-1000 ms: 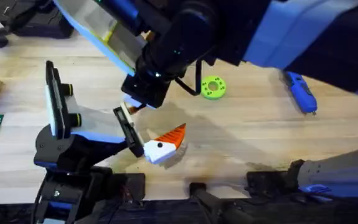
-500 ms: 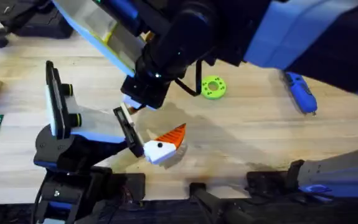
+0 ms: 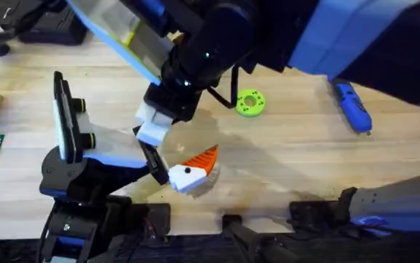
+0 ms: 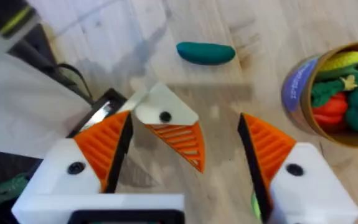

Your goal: Pick up the gripper from the table and insert it into the empty holder that is missing its gripper. Then pick up a screw, insert it into the mounting hole, and use the screwdriver to tighten it. Finally, clean up the table by picking up the vegetable and placing it into the bucket.

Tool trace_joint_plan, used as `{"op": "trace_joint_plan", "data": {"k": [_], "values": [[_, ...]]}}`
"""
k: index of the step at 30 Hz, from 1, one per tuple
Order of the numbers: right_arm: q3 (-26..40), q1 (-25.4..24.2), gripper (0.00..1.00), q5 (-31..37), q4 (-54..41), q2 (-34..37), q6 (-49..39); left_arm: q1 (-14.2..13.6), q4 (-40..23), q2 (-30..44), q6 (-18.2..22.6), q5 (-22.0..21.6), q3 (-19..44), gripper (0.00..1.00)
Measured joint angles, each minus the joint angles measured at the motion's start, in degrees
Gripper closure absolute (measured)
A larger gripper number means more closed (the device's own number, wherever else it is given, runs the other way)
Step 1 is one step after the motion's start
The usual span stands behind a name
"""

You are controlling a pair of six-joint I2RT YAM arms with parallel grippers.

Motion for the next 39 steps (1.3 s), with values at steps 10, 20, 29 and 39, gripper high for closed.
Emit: {"op": "trace_joint_plan", "data": {"k": [10,20,29,39], "values": [[0.00,-5.31,0.007,2.35,-5.63,-5.52,2.03,0.00,-0.02,0.02,0.00,0.14,0.00,0.014],[-6.49,-22.72,0.007,-10.18,-9.26,-11.56,3.94,0.00,-0.02,0.00,0.00,0.15,0.00,0.014],[-26.49,-35.96,0.008,-20.52,-3.02,-35.88,5.22,0.00,-0.02,0.00,0.00,0.15,0.00,0.015],[-41.71,-44.49,0.008,-35.50,2.10,-53.30,-2.97,0.00,-0.02,0.02,0.00,0.17,0.00,0.010]]}}
